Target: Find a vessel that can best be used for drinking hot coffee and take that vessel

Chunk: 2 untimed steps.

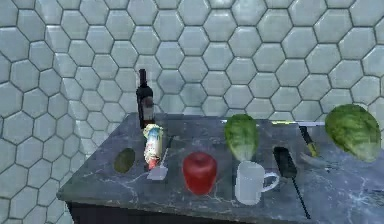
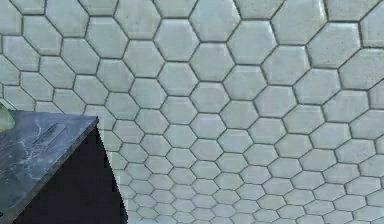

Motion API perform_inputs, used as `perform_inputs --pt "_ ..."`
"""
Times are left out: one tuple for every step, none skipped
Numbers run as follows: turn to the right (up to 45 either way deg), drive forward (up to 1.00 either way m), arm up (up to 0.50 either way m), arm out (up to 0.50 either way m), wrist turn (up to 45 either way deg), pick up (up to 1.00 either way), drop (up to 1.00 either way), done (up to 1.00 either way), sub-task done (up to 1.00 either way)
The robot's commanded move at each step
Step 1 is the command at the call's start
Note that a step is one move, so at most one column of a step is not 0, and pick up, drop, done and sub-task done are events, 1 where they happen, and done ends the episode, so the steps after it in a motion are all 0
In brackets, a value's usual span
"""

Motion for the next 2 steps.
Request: perform_inputs --pt "-45.0 0.0 0.0 0.0 0.0 0.0 0.0 0.0 0.0" --pt "-21.0 0.0 0.0 0.0 0.0 0.0 0.0 0.0 0.0"
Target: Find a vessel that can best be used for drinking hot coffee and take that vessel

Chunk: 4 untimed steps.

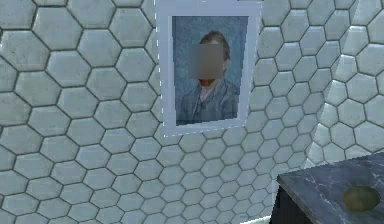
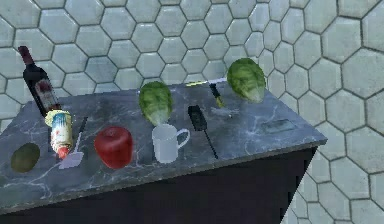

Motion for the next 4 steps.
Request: perform_inputs --pt "0.0 0.0 0.5 0.0 0.0 0.0 0.0 0.0 0.0" --pt "0.0 0.0 0.38 0.0 0.0 0.0 0.0 0.0 0.0" --pt "0.0 0.0 0.0 0.16 0.0 0.0 0.0 0.0 0.0" --pt "0.0 0.0 0.0 0.0 45.0 0.0 0.0 0.0 0.0"
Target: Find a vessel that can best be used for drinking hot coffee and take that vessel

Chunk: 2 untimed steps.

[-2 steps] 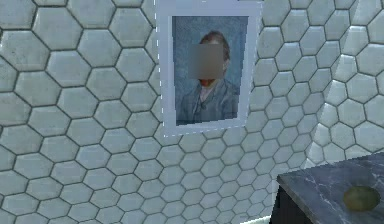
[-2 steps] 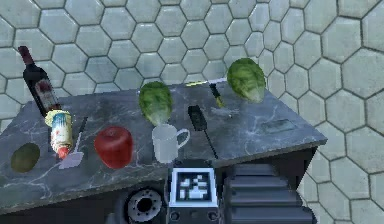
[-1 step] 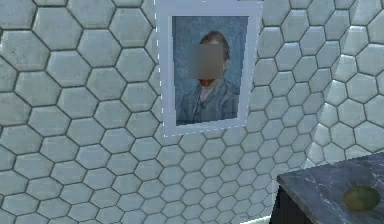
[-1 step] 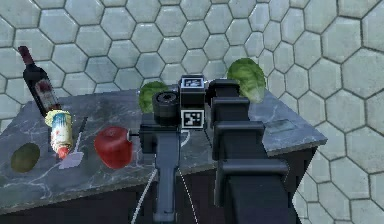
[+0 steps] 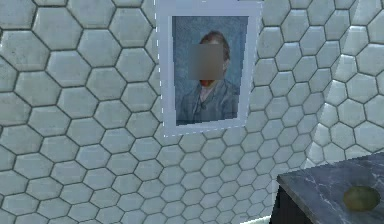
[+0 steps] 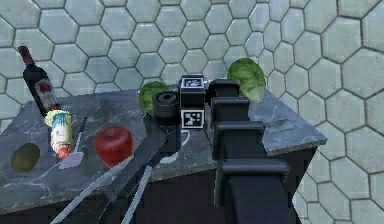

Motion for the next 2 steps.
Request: perform_inputs --pt "0.0 0.0 0.0 0.0 45.0 0.0 0.0 0.0 0.0" --pt "0.0 0.0 0.0 0.0 45.0 0.0 0.0 0.0 0.0"
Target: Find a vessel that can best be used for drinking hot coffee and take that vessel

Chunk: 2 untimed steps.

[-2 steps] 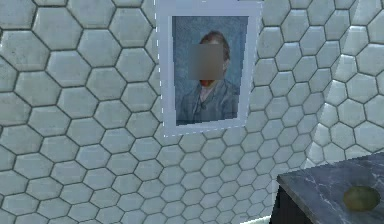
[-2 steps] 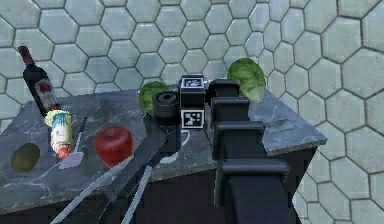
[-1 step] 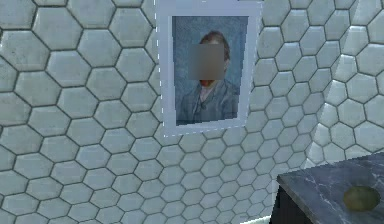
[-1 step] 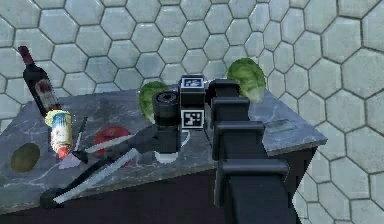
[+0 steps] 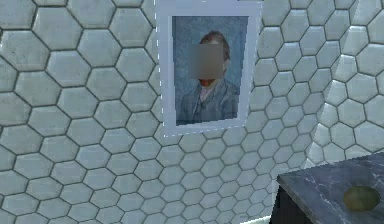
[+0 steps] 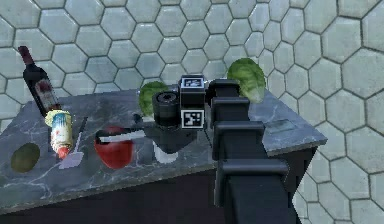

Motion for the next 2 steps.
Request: perform_inputs --pt "0.0 0.0 0.0 0.0 21.0 0.0 0.0 0.0 0.0" --pt "0.0 0.0 -0.16 0.0 0.0 0.0 0.0 0.0 0.0"
